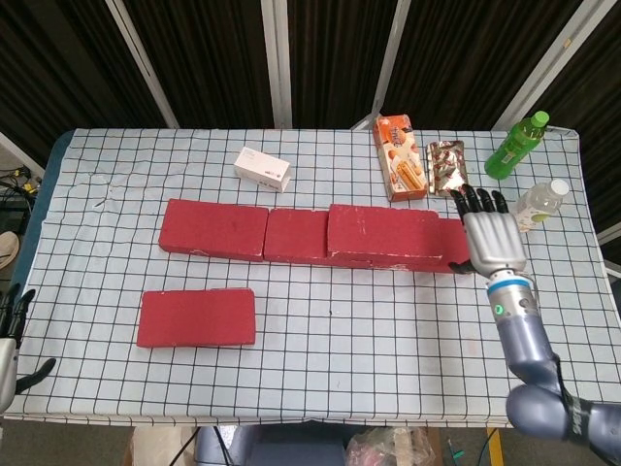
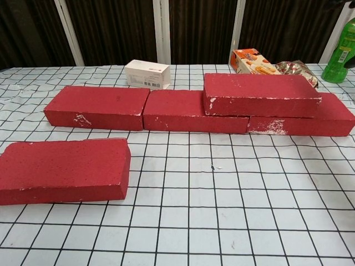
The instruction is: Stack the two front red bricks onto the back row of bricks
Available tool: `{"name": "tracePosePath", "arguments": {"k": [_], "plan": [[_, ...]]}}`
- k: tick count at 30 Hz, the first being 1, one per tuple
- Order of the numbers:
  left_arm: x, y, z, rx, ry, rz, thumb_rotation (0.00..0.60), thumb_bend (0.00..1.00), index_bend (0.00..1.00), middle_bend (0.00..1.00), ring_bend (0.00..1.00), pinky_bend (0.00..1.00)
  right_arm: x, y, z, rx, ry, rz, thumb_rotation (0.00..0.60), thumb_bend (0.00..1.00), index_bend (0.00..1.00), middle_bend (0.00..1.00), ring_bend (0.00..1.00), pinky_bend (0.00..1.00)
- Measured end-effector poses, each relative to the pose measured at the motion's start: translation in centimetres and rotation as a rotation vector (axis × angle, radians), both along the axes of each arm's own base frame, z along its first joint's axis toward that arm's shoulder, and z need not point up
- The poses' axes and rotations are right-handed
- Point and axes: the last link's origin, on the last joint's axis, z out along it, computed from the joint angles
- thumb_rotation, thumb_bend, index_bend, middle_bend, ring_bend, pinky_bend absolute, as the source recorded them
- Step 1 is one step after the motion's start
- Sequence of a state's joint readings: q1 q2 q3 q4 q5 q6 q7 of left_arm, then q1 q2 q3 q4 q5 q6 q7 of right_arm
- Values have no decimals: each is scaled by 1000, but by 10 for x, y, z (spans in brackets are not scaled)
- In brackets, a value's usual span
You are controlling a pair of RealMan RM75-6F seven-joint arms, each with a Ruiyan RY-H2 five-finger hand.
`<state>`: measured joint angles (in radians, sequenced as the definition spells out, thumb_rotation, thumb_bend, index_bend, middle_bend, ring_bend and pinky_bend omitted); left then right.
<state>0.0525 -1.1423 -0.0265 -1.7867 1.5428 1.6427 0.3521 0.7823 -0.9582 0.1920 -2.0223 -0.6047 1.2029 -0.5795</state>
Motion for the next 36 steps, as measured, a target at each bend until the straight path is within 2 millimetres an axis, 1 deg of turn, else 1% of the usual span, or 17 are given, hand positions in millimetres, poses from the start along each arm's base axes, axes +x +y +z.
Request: {"name": "tracePosePath", "arguments": {"k": [3,6,7,10,13,16,18,24,32,36], "plan": [[1,3,-2,-12,-15,-37,600,0,58,0,34,224,-24,25,8,-35,-73,57,600,154,64,0,0,0],[1,6,-6,-38,-25,-55,600,0,55,0,14,222,-54,55,13,-63,-146,81,600,154,63,0,0,0],[1,7,-8,-49,-29,-57,600,0,54,0,8,223,-67,68,15,-76,-168,84,600,154,63,0,0,0],[4,12,-14,-90,-57,-65,600,0,41,0,0,222,-96,103,18,-115,-192,90,600,153,63,0,0,0],[9,17,-21,-139,-93,-66,600,0,27,0,0,205,-114,129,15,-139,-206,100,600,153,61,0,0,0],[15,26,-28,-192,-115,-55,600,0,21,0,0,171,-124,148,4,-125,-218,100,600,153,56,0,0,0],[19,33,-32,-210,-107,-44,600,0,17,0,0,149,-127,153,-2,-108,-221,99,600,153,54,0,0,0],[32,55,-44,-268,-74,12,600,0,3,0,0,118,-130,152,-12,-60,-207,86,600,153,51,0,0,0],[54,79,-64,-395,2,56,600,0,0,0,0,59,-133,153,-9,-70,-201,67,600,154,48,0,0,0],[71,91,-78,-446,2,48,600,0,0,0,0,53,-133,154,-7,-74,-199,61,600,153,48,0,0,0]]}}
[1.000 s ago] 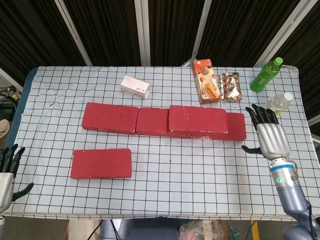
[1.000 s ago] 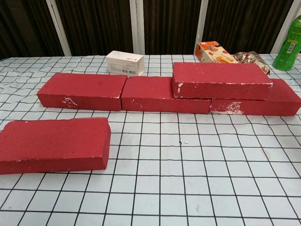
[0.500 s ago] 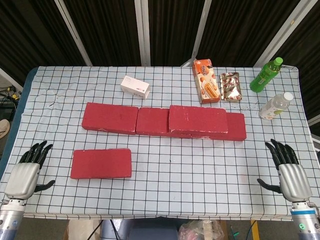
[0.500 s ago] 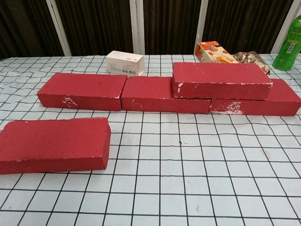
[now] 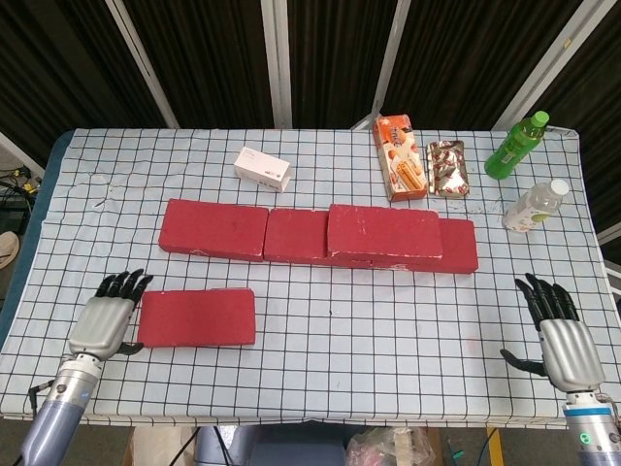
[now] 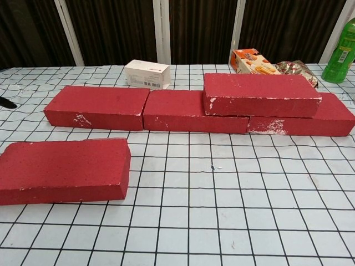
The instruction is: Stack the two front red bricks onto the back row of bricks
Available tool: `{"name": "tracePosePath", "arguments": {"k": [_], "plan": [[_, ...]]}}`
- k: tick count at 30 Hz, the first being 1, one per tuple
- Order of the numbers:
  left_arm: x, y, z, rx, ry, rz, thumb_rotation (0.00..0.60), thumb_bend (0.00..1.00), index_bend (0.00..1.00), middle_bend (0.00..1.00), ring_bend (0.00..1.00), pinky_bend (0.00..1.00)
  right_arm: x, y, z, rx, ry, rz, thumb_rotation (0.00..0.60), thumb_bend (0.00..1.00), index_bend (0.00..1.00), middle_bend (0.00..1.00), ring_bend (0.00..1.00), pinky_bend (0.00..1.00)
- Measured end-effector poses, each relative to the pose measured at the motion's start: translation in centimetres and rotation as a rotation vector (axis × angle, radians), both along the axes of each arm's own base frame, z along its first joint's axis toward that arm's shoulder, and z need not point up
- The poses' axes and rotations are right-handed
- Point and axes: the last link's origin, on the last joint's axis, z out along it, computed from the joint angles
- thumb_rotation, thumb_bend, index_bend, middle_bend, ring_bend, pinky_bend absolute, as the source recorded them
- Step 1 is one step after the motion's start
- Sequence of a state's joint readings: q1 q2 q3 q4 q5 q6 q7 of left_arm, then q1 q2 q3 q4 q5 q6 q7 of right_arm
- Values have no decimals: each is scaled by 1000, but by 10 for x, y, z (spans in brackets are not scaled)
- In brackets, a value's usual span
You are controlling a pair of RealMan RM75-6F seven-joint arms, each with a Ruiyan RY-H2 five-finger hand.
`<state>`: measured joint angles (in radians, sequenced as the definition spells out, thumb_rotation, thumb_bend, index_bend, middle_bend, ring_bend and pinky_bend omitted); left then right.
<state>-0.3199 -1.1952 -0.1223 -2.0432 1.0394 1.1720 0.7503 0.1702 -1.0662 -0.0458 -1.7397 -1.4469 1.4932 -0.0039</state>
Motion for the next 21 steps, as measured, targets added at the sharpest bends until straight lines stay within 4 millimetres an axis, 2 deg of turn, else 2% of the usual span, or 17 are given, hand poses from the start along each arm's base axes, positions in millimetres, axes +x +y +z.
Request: {"name": "tracePosePath", "arguments": {"k": [8,21], "plan": [[20,9,-22,-73,-18,-18,600,0,0,0,0,53,-1,1,3,-3,5,-13,600,153,48,0,0,0],[24,16,-50,-107,30,-14,600,0,0,0,0,53,-2,2,4,0,4,-23,600,153,48,0,0,0]]}}
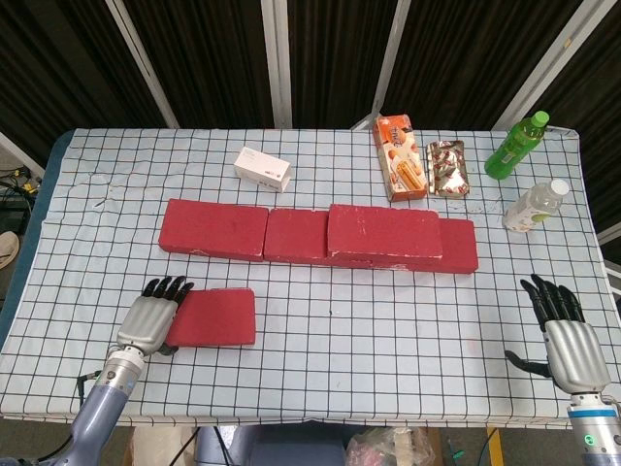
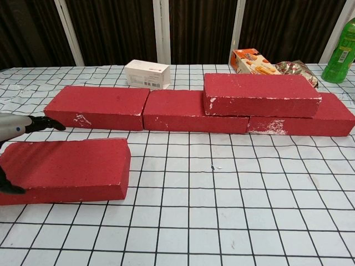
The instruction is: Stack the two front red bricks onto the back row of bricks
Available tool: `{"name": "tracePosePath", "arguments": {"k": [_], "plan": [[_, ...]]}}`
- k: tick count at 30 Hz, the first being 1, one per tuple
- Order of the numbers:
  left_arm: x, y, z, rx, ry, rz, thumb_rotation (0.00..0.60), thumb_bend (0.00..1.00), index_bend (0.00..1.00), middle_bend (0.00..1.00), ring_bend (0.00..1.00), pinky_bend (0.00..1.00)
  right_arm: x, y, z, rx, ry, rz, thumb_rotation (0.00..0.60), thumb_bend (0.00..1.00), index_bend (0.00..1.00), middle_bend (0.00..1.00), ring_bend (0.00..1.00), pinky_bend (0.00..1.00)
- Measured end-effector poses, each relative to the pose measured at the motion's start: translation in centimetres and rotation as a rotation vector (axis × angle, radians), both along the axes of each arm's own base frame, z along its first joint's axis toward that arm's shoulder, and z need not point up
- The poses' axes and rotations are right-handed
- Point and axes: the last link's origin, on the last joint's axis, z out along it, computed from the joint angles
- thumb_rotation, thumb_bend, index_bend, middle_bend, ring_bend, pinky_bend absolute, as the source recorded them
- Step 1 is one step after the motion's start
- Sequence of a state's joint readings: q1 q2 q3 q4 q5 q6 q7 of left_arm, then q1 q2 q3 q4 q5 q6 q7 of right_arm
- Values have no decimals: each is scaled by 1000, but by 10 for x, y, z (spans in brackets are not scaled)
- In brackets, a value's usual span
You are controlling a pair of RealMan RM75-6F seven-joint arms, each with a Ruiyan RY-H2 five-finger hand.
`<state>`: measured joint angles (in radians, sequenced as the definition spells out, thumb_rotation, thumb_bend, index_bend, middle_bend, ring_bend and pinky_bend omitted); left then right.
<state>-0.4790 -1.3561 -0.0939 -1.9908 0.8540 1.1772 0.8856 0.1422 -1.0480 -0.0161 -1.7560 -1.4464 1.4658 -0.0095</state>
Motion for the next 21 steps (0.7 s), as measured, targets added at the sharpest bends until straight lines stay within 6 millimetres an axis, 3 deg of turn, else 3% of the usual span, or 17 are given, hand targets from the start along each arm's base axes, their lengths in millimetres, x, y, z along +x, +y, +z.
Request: {"name": "tracePosePath", "arguments": {"k": [17,21], "plan": [[4,8,-14,7,31,-3,600,0,0,1,0,100,-3,0,1,0,5,-22,600,153,48,0,0,0],[5,9,-16,8,41,1,600,0,0,45,17,119,-3,-1,1,1,6,-25,600,153,48,0,0,0]]}}
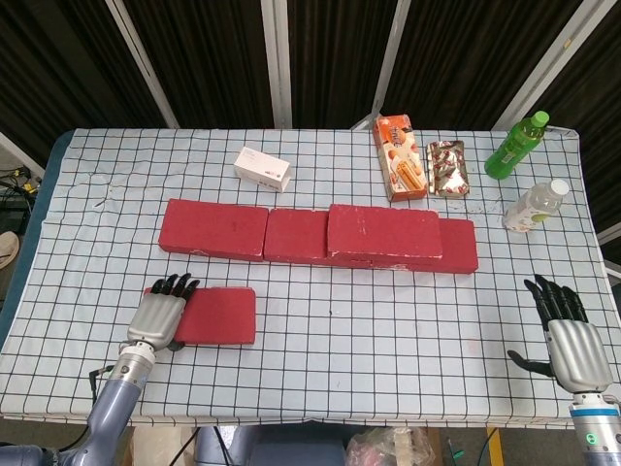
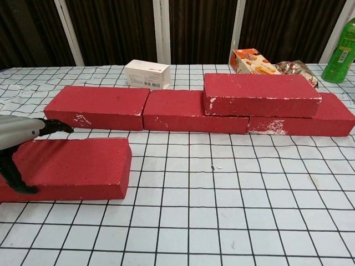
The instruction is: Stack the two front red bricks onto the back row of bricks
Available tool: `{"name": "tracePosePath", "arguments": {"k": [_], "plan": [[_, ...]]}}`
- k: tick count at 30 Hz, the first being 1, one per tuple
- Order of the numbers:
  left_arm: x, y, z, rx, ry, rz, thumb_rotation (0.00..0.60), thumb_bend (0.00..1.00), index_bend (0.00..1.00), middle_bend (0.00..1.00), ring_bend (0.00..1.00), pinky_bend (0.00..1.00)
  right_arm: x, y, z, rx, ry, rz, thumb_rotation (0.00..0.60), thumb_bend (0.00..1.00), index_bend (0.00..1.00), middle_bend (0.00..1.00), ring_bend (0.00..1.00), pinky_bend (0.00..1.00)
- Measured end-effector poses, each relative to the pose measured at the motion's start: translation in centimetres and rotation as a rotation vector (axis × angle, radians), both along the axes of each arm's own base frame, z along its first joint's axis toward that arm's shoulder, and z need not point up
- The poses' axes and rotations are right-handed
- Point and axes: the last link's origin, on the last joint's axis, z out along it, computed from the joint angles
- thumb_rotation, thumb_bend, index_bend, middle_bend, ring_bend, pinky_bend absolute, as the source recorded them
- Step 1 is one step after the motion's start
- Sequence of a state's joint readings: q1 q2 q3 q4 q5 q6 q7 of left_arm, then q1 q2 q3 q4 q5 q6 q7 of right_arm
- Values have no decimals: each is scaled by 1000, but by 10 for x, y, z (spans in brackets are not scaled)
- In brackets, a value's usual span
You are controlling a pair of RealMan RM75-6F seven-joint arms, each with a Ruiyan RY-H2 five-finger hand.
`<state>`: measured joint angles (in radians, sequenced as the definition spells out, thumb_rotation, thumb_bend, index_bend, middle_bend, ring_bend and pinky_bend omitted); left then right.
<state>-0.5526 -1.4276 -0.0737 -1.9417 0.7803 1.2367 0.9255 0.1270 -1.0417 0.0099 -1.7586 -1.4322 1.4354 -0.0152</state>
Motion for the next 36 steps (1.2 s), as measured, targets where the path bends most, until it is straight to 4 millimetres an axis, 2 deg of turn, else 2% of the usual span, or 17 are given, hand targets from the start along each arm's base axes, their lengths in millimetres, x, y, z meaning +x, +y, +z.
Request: {"name": "tracePosePath", "arguments": {"k": [9,23,29,36], "plan": [[1,3,-2,-3,18,12,600,0,38,110,49,135,-2,-1,-1,6,3,-11,600,153,48,0,0,0],[5,11,1,-3,18,9,600,0,188,219,74,155,-1,-1,-1,4,5,-17,600,153,48,0,0,0],[18,17,12,11,16,-17,600,0,249,227,74,155,-1,-2,-2,7,5,-22,600,153,48,0,0,0],[42,28,34,16,25,-31,600,0,238,192,73,154,-2,-3,-3,10,8,-31,600,153,48,0,0,0]]}}
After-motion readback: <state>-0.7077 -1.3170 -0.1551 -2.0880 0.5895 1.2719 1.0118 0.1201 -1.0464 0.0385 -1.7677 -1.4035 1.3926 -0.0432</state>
